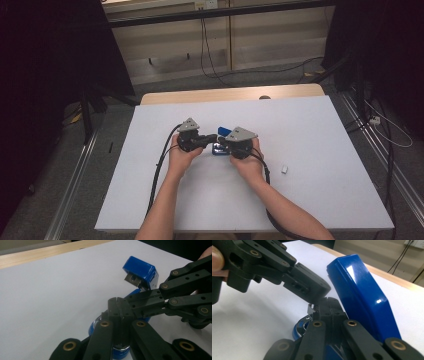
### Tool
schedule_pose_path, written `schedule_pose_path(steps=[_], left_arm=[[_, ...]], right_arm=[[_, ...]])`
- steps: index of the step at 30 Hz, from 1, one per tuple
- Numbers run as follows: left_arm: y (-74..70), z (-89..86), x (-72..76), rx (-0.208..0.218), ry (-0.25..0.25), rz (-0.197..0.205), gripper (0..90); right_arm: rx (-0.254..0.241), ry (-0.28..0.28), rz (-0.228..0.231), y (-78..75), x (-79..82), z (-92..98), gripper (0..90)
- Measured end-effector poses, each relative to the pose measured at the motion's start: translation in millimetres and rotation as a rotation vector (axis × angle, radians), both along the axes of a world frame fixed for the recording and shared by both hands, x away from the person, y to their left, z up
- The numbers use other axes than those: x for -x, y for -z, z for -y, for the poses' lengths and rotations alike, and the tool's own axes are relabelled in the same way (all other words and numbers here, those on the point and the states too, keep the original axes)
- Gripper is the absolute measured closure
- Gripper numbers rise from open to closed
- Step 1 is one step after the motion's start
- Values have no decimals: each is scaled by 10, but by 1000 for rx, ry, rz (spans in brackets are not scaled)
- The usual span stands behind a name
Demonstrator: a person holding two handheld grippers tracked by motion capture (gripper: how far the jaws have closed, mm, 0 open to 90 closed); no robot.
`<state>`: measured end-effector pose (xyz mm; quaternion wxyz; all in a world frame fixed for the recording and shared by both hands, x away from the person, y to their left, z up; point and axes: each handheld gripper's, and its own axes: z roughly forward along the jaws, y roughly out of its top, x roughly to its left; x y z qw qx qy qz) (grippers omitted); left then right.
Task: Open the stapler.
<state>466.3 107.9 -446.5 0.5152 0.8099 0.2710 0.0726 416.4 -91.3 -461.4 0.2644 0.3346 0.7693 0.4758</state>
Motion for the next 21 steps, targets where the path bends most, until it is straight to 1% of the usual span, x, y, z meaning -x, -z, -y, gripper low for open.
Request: schedule_pose_path(steps=[3,8,12,15,17,18,19,21], left_arm=[[5,6,0,-3,1,3,900],[41,22,-6,-21,10,2,900],[55,28,-6,-19,12,-5,900],[68,29,-5,-26,17,-2,900],[90,33,-3,-41,17,0,900],[103,34,-5,-60,19,5,900],[116,37,-5,-58,19,8,900],[123,29,-10,-49,19,1,900]], right_arm=[[9,0,6,-4,3,-1,900],[13,5,13,-6,12,-3,900],[18,9,15,-8,17,1,900],[21,14,21,-6,27,-8,900],[24,13,19,-1,29,-13,900],[28,15,23,-3,31,-15,900],[36,22,25,-21,27,-12,900],[33,25,25,-30,25,-9,900]])
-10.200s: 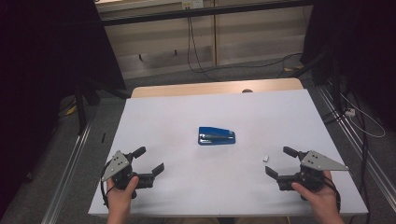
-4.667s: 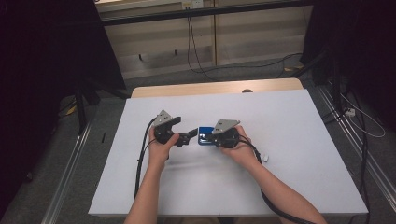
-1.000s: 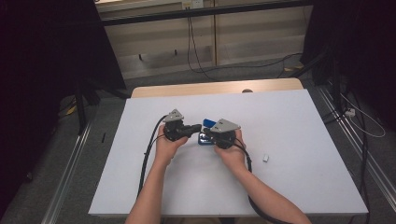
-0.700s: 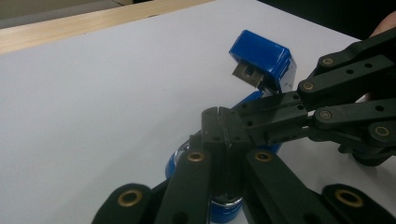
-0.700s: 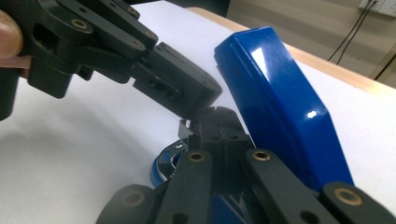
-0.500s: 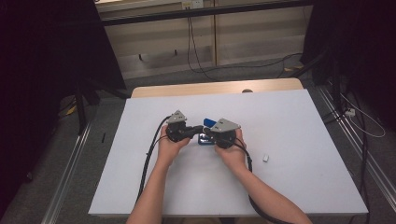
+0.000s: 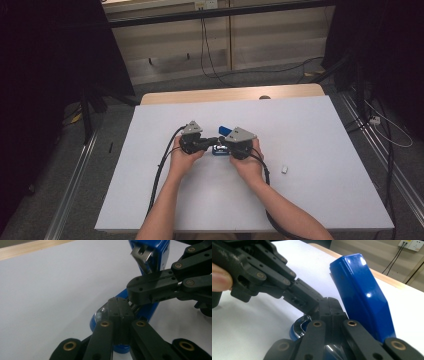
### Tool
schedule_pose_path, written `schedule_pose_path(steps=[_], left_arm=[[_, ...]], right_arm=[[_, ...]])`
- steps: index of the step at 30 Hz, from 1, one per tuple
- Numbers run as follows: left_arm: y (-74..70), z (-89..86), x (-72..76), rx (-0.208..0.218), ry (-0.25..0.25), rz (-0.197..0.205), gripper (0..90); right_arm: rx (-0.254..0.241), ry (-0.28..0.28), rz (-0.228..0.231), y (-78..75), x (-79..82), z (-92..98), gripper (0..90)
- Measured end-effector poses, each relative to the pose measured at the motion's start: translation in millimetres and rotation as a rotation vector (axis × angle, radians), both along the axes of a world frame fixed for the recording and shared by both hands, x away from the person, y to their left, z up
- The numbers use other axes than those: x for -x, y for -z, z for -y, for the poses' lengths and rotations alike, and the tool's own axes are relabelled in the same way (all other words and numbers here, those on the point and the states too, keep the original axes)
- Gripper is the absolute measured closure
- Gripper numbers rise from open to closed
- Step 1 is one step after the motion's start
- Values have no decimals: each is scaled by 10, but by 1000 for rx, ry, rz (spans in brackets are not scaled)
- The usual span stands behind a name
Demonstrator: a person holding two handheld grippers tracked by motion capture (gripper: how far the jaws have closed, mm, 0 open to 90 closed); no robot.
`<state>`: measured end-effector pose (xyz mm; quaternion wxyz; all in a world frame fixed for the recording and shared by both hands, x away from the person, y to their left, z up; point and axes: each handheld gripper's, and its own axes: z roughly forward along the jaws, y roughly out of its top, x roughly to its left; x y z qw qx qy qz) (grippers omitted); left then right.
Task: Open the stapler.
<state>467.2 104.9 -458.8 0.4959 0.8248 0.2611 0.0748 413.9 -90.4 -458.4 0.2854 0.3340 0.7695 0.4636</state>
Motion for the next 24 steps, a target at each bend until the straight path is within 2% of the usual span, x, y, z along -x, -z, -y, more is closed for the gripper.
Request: schedule_pose_path(steps=[5,6,9,11,13,16,18,19,24], left_arm=[[5,1,11,1,-4,4,900],[-3,6,13,-9,-5,8,900],[-22,24,30,-37,-9,31,900],[-20,24,36,-35,-11,29,900],[-17,19,33,-33,-9,29,900],[-16,23,35,-32,-7,32,900],[-16,23,36,-32,-7,33,900],[-16,24,38,-33,-9,32,900],[-13,20,39,-30,-12,26,900]], right_arm=[[7,25,9,-56,-7,13,900],[11,29,12,-61,-3,13,900],[44,54,32,-105,20,45,900],[46,57,30,-116,19,57,900],[82,66,48,-147,38,94,900],[89,77,57,-161,53,127,900],[64,86,45,-170,55,160,900],[82,95,51,-179,69,171,900],[93,106,57,-176,88,208,900]])
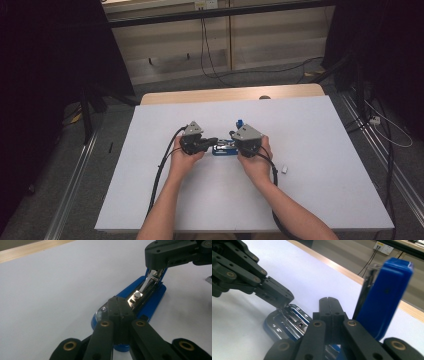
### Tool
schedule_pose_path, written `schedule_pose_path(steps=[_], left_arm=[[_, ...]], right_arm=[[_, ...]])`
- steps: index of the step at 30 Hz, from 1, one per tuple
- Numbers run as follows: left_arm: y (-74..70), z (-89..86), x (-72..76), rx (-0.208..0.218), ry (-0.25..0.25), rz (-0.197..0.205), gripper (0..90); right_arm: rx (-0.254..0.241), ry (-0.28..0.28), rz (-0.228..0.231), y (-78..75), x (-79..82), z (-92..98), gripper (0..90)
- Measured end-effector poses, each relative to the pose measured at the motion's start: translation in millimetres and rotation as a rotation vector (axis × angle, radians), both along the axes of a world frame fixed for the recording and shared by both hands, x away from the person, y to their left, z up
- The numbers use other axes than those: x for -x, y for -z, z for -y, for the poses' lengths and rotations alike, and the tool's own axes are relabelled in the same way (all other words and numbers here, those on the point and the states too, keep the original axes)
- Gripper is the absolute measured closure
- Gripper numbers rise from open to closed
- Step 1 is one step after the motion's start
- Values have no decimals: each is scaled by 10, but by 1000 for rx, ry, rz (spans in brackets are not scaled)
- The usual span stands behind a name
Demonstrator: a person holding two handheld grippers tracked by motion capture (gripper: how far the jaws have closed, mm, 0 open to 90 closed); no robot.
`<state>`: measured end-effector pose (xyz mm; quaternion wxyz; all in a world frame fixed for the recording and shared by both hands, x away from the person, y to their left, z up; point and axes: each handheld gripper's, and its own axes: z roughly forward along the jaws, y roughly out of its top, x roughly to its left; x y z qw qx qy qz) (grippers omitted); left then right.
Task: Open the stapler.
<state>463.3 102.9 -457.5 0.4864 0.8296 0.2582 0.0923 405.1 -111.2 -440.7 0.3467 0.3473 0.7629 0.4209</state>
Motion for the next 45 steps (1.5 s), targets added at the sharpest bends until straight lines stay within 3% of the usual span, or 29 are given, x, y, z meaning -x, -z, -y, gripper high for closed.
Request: schedule_pose_path(steps=[14,19,23,27,34,45], left_arm=[[0,-2,0,1,-3,-4,900],[0,-1,2,1,-3,-5,900],[1,1,4,3,-5,-4,900],[0,1,5,1,-3,-3,900],[1,-5,2,2,-4,-4,900],[4,-6,4,5,-7,0,900]], right_arm=[[-7,38,-12,9,-5,193,900],[-34,52,-24,28,-11,299,900],[-23,52,-25,35,-7,323,900],[-20,66,-38,80,-9,392,900],[-61,106,-78,197,-19,633,900],[-64,97,-94,193,-40,645,900]])
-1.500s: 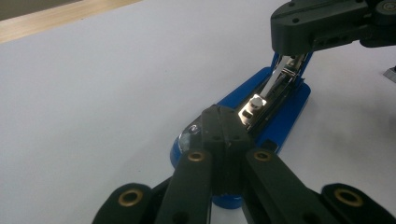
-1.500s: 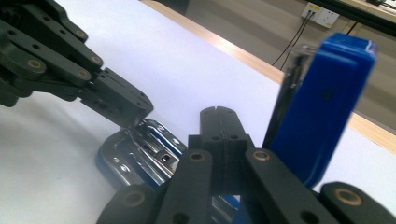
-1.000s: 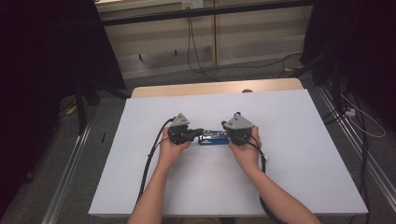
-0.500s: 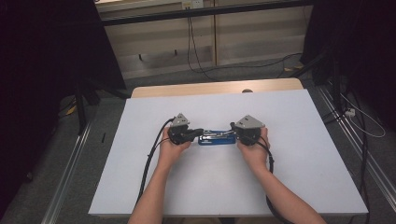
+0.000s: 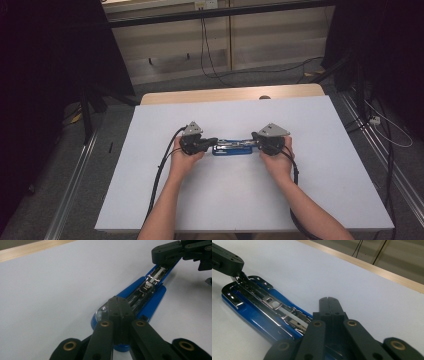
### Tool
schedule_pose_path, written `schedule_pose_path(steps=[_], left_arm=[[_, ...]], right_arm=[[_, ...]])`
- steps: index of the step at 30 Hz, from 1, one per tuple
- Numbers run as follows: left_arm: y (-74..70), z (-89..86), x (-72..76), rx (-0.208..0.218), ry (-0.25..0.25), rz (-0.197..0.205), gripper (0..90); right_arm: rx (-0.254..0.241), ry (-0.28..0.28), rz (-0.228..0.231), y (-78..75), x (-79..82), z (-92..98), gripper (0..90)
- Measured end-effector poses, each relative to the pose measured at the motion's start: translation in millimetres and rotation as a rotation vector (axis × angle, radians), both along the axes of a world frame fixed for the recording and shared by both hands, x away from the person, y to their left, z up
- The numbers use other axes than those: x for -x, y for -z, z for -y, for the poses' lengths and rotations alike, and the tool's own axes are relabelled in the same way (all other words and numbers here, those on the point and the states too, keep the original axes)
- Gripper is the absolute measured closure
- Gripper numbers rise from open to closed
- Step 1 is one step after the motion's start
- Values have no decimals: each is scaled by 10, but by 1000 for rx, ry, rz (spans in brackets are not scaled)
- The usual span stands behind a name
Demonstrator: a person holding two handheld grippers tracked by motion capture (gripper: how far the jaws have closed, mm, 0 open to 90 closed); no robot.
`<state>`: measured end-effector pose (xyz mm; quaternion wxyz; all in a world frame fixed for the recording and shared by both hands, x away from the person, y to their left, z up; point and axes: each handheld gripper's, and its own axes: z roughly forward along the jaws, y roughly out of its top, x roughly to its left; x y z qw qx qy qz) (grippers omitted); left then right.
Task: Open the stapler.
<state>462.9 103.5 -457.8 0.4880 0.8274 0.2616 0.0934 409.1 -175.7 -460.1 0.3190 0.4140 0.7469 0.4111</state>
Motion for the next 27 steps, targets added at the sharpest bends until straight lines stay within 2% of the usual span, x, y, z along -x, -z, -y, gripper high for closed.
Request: schedule_pose_path(steps=[13,15,18,19,20,21,22,23,25,27], left_arm=[[-7,4,1,-6,1,5,900],[-5,-3,-2,14,-1,-12,900],[-43,-28,-6,52,8,-2,900],[-58,-24,1,37,7,11,900],[-62,-23,6,43,5,2,894],[-67,-28,2,55,7,-14,867],[-72,-28,9,65,-5,-17,830],[-81,-33,8,54,-3,-11,809],[-102,-50,12,73,-20,-25,768],[-133,-63,21,84,-9,-26,728]], right_arm=[[-14,-4,-21,-17,-25,8,900],[-17,-4,-25,-21,-30,11,900],[-25,-6,-26,-25,-29,15,900],[-28,-6,-28,-29,-29,16,900],[-31,-5,-28,-37,-29,17,900],[-36,-5,-29,-44,-29,16,900],[-37,-5,-29,-56,-32,18,900],[-42,-6,-28,-70,-33,19,900],[-44,-10,-27,-104,-33,19,900],[-42,-12,-30,-130,-26,21,900]])
